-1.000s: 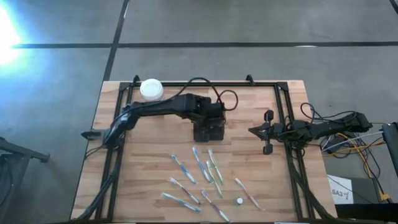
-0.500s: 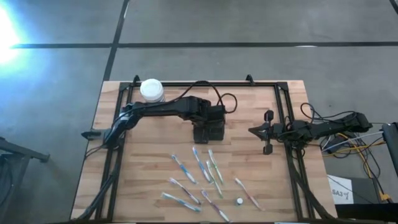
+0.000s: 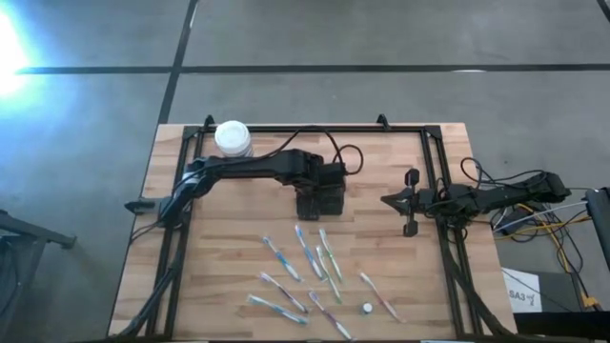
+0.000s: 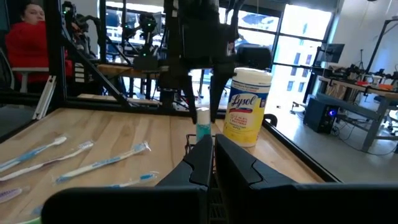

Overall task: Pick & Place toothbrushing station
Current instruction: Put the top mouthwash into the black mesh organizer

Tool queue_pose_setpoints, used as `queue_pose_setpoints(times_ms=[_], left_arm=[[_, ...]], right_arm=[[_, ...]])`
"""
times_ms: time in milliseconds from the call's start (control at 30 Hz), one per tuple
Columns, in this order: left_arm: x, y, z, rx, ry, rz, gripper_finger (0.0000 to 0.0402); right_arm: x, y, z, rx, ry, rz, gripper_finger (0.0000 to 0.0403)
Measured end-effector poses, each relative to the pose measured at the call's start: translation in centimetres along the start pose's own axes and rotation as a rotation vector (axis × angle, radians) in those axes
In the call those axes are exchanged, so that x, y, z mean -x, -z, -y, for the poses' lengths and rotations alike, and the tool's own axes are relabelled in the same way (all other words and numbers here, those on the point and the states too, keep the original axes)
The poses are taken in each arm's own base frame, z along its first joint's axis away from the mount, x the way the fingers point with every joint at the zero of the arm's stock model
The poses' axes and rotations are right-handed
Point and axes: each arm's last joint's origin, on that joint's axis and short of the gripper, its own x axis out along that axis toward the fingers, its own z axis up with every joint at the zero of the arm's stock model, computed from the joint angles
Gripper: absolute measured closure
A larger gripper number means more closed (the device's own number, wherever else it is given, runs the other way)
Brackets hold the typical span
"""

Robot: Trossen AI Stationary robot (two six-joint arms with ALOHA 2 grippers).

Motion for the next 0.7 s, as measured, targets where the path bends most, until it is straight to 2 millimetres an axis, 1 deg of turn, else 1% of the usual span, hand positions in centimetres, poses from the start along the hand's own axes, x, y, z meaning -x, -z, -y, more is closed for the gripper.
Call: queue_pose_setpoints(times_ms=[167, 700], left_arm=[[-1.4, 0.2, 0.2, -0.014, 0.003, -0.023, 0.0302], [-3.5, 0.5, -0.2, -0.006, 0.011, -0.012, 0.0302]], right_arm=[[0.0, 0.0, 0.0, 0.0, 0.0, 0.0, 0.039], [0.0, 0.0, 0.0, 0.003, 0.001, 0.0, 0.039]])
